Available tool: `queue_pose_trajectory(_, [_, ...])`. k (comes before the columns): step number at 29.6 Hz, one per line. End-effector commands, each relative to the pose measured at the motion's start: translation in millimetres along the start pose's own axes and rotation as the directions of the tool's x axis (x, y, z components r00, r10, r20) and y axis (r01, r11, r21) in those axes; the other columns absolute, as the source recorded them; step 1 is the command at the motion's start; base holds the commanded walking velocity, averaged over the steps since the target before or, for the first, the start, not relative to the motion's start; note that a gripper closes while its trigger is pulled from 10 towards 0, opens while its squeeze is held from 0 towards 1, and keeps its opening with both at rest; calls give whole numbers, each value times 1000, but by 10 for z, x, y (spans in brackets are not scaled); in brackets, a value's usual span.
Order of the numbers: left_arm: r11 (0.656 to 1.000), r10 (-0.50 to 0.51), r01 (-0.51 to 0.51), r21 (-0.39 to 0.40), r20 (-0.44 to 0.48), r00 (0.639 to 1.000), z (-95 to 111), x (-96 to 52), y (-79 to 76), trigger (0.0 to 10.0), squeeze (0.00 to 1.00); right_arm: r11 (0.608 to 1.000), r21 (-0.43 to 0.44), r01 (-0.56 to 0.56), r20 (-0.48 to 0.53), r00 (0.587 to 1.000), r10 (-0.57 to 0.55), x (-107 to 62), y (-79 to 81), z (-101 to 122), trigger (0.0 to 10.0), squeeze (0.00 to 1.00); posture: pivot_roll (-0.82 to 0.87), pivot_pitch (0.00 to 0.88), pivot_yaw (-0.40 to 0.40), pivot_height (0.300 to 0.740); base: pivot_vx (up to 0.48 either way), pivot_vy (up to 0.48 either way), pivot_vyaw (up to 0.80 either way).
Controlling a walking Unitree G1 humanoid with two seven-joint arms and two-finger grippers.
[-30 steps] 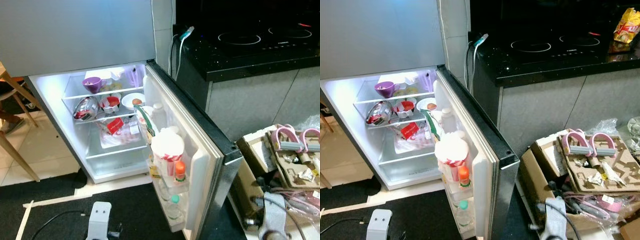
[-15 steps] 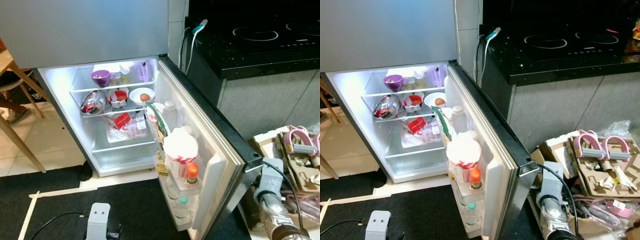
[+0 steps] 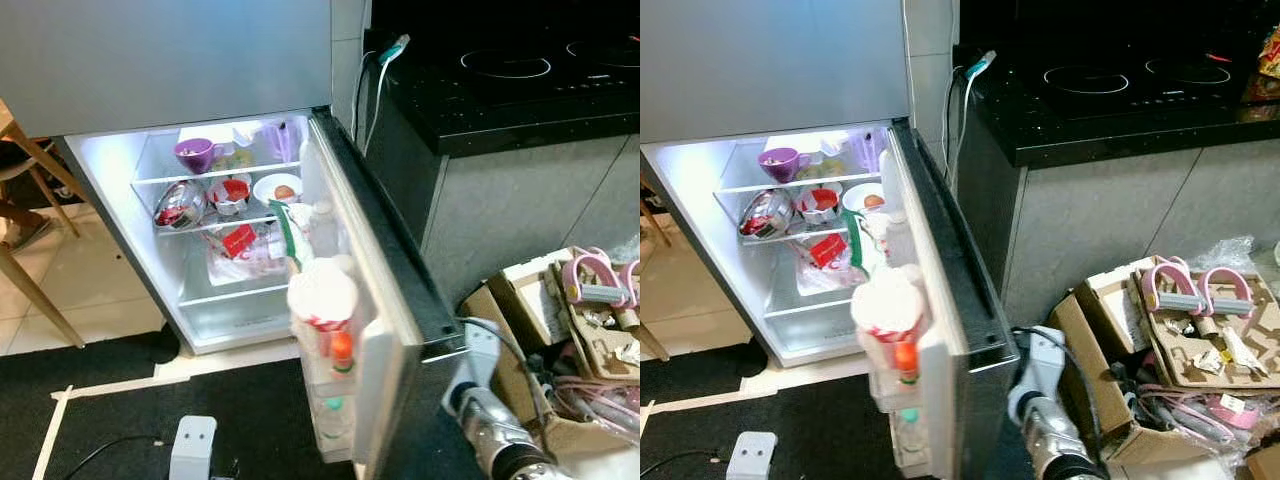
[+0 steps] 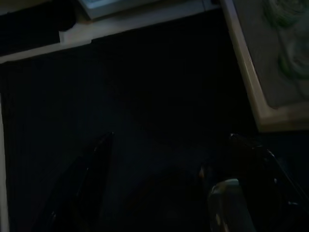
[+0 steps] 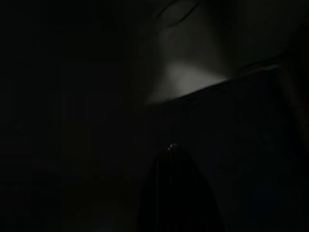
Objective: Restocking fridge
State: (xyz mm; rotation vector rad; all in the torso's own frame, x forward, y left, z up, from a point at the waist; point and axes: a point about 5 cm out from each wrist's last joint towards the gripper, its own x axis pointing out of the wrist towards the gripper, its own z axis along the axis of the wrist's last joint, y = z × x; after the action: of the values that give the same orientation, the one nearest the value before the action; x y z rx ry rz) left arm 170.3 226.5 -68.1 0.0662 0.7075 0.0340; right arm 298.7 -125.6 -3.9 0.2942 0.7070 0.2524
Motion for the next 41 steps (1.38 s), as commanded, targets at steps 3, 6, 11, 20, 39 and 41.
queue_pose_trajectory(3, [999,53,-53,5,-43,998,-125,-72,134,10000,0,944,14,-331,24,944,330,77,651,149,10000,0,-75,90,40,734,0,0,0])
queue_pose_trajectory(6, [994,102,-105,-38,-64,993,-199,-112,187,10000,0,841,56,-538,138,839,527,17,1052,365,10000,0,-75,90,40,734,0,0,0])
queue_pose_trajectory(11, [972,190,-200,-121,-89,978,-271,-158,280,10000,0,848,54,-527,148,844,516,39,1059,359,10000,0,-75,90,40,734,0,0,0])
queue_pose_trajectory(20, [718,484,-538,-441,-238,842,-502,-393,713,10000,0,918,-93,-385,-204,910,361,-105,354,-535,10000,0,-66,91,25,734,0,0,0])
queue_pose_trajectory(39, [985,135,-150,-80,-170,976,-390,-172,228,10000,0,947,-118,299,-223,921,-319,-717,-921,-1183,10000,0,-71,70,39,734,0,0,0])
queue_pose_trajectory(41, [997,75,-76,3,-161,984,-293,-85,112,10000,0,941,-160,298,-238,913,-330,-759,-915,-1282,10000,0,-71,65,42,734,0,0,709])
